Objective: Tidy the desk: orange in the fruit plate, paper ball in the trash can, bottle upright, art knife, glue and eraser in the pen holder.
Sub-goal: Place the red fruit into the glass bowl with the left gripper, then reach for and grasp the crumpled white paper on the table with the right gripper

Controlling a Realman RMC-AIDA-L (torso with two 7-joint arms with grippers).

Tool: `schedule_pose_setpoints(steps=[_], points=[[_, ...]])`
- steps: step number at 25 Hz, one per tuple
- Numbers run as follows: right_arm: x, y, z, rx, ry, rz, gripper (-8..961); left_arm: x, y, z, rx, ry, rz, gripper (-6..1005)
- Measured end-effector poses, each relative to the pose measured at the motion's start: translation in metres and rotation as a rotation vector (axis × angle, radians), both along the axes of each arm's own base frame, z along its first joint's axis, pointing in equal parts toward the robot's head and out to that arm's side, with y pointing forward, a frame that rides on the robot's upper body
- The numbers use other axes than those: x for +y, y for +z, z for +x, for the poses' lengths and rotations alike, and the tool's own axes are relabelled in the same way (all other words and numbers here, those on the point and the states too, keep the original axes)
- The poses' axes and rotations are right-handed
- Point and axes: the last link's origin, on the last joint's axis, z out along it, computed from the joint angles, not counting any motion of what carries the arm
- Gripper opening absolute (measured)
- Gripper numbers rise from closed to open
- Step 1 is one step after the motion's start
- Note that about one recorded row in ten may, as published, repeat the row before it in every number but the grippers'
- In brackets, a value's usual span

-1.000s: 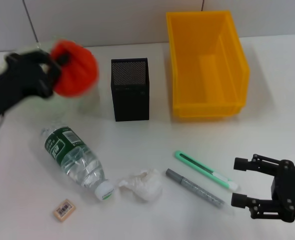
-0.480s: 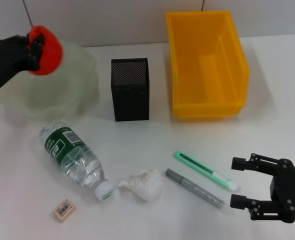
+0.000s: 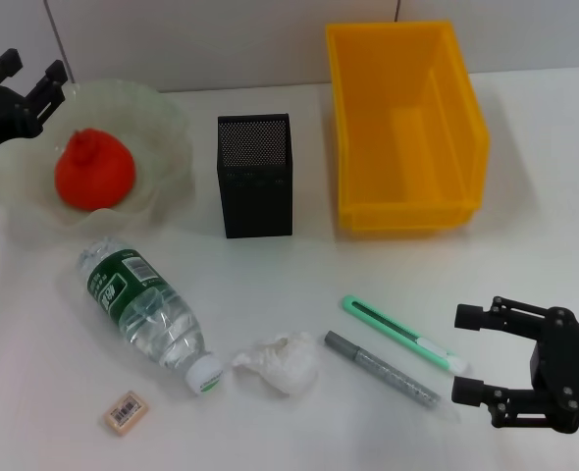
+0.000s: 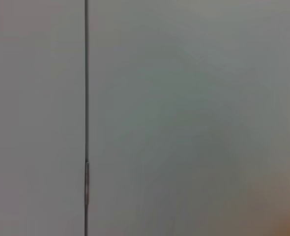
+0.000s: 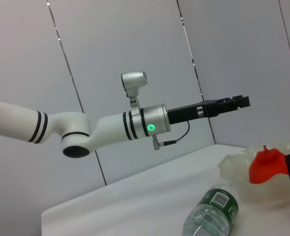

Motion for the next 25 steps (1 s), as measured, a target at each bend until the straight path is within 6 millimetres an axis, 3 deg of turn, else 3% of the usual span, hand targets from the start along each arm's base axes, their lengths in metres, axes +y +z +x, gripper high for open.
schedule_pose_setpoints(steps=[4, 10, 11, 13, 14, 18, 19, 21, 22, 23, 25], points=[[0.0, 0.001, 0.0, 0.003, -0.001, 0.006, 824, -0.017, 0.006, -0.004, -0.048, -0.047, 0.02, 563], [0.0, 0.003, 0.002, 0.003, -0.011, 0.023, 823, -0.077, 0.015, -0.012, -0.134, -0.229, 0.032, 813], [0.001, 0.004, 0.002, 0.002, -0.011, 0.029, 822, -0.086, 0.015, -0.013, -0.138, -0.253, 0.022, 813], [0.003, 0.008, 0.002, -0.001, -0.007, 0.043, 822, -0.086, 0.015, -0.013, -0.138, -0.253, 0.022, 813], [0.004, 0.011, 0.001, 0.003, -0.007, 0.049, 822, -0.109, 0.013, -0.018, -0.132, -0.296, -0.02, 813], [0.015, 0.032, -0.007, -0.008, -0.003, 0.047, 821, -0.126, 0.006, -0.022, -0.091, -0.334, -0.107, 813], [0.02, 0.038, -0.011, -0.021, -0.007, 0.035, 821, -0.139, -0.004, -0.024, -0.032, -0.383, -0.234, 812], [0.032, 0.052, -0.022, -0.06, -0.022, -0.004, 821, -0.152, -0.02, -0.024, 0.025, -0.446, -0.427, 812], [0.048, 0.064, -0.039, -0.123, -0.038, -0.068, 821, -0.154, -0.023, -0.025, 0.028, -0.442, -0.456, 812], [0.048, 0.064, -0.039, -0.123, -0.038, -0.068, 821, -0.154, -0.024, -0.025, 0.028, -0.44, -0.462, 812], [0.062, 0.068, -0.06, -0.219, -0.039, -0.144, 820, -0.154, -0.026, -0.026, 0.029, -0.427, -0.46, 812]])
